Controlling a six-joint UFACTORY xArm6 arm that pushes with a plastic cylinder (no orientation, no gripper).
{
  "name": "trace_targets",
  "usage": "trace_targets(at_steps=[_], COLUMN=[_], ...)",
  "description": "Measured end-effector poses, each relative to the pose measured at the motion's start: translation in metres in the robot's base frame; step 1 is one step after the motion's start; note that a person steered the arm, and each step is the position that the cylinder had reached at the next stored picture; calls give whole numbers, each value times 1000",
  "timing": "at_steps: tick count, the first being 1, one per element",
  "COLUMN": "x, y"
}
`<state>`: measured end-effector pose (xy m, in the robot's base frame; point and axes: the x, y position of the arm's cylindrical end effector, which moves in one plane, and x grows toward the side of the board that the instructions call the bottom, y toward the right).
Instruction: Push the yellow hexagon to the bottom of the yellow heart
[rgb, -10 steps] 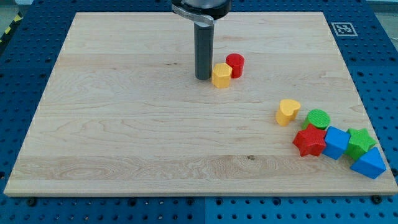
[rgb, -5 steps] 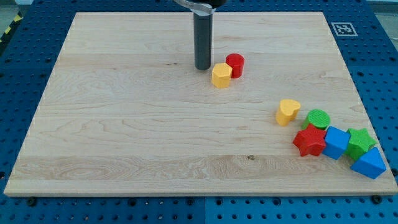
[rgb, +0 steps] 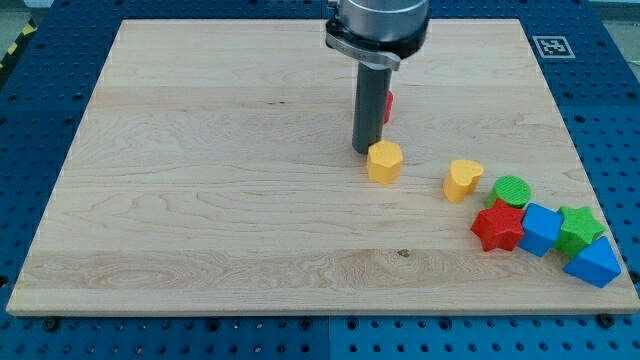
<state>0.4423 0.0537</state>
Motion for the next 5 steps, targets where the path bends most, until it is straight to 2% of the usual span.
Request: trace_targets(at_steps=[3, 5], x=[65, 76], y=[9, 9])
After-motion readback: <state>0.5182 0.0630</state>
